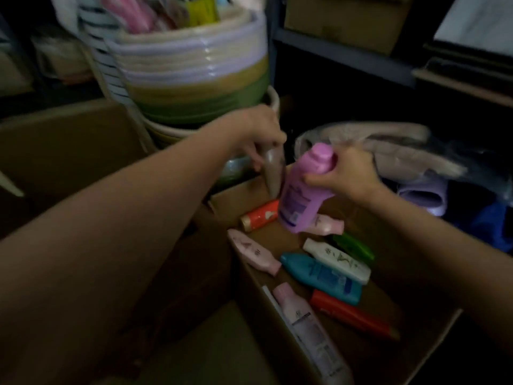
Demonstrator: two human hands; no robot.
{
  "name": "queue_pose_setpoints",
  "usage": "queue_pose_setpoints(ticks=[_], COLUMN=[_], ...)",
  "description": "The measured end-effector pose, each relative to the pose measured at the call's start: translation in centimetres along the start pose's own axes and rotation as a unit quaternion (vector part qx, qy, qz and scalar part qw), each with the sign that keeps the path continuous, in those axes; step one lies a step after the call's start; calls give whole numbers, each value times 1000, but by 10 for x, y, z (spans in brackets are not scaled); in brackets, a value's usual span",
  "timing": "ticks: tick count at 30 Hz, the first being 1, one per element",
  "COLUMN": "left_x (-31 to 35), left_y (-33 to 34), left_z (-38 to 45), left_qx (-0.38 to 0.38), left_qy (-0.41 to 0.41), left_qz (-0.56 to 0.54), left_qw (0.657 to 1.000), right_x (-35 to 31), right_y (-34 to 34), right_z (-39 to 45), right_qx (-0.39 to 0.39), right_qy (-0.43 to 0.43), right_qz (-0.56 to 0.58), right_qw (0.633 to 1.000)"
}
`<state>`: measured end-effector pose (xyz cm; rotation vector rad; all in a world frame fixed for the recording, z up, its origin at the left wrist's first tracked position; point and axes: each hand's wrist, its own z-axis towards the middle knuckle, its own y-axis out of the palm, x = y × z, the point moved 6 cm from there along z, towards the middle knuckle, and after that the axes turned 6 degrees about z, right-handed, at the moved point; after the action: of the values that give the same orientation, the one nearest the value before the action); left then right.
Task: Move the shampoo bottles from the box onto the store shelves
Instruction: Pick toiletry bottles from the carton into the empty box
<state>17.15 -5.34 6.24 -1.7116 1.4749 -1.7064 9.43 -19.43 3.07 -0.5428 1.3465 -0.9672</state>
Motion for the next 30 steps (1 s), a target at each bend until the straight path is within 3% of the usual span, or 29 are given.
queue_pose_setpoints(ticks=[5, 9, 13, 17, 21, 24, 28, 30], left_x=[4, -26, -89, -177, -237, -263, -263, -243], left_y=[-146, -204, -196, -150, -105, -85, -93, -106], left_z=[-85, -130, -152, -148, -133, -122, -116, -110], left_qx=[196, 286, 262, 131, 36, 12, 41, 80], left_qy=[58, 33, -70, -173, -219, -229, -221, -194], left_qz=[-60, 79, 256, 236, 221, 222, 272, 273], left_qw=[977, 954, 928, 947, 950, 948, 936, 939], right_x=[-117, -225, -296, -311, -286, -270, -256, -247], right_y=[-80, -76, -16, 65, 138, 179, 207, 204], right_z=[21, 34, 26, 9, -12, -32, -50, -42], right_qx=[130, 152, 72, -43, -149, -234, -271, -270], right_qy=[-103, -207, -279, -320, -316, -360, -475, -467], right_qz=[85, 126, 55, -7, -98, -191, -339, -353], right_qw=[982, 958, 956, 946, 932, 883, 765, 764])
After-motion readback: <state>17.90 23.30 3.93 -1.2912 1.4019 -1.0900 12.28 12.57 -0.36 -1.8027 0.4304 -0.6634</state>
